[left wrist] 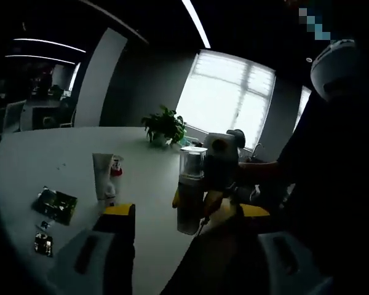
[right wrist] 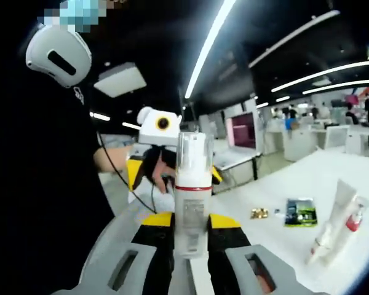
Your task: Arrange the skincare products in the storage area until every visible bottle or jar stands upright without overlapping.
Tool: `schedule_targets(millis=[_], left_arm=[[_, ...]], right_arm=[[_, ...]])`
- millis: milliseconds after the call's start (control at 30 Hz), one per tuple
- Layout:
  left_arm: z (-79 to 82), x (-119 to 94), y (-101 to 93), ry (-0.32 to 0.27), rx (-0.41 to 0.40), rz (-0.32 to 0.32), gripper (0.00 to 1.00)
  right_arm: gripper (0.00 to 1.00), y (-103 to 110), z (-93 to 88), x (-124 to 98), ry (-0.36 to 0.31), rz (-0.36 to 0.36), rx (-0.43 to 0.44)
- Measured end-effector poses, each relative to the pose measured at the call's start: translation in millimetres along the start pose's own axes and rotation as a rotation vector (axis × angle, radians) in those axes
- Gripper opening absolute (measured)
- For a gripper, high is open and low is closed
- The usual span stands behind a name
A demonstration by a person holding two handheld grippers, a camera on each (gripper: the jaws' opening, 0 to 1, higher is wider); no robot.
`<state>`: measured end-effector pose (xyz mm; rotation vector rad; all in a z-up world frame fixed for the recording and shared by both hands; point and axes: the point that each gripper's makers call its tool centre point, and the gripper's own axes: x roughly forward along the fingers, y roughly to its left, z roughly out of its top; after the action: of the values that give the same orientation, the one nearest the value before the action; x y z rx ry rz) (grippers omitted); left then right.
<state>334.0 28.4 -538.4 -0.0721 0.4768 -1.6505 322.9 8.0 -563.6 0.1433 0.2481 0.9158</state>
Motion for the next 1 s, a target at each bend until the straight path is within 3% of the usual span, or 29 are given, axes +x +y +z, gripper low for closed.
schedule_targets(millis=[300, 700, 1000], left_arm=[[-3.8, -16, 16.1, -0.016, -0.026, 0.116, 0.75], [-16.2, -31, 42.5, -0.009, -0.069, 0.250, 0.97], [-22.3, -32, 53.1, -0.010, -0.086, 0.295, 0.99]], right_arm=[[0.11, -29, -11.5, -2, -0.030, -0.075, -0.003], [0.11, -69, -58.6, -4, -0.004, -0.180, -0.004], [0.11, -99, -84.6, -8, 0.014, -0.235, -0.017]])
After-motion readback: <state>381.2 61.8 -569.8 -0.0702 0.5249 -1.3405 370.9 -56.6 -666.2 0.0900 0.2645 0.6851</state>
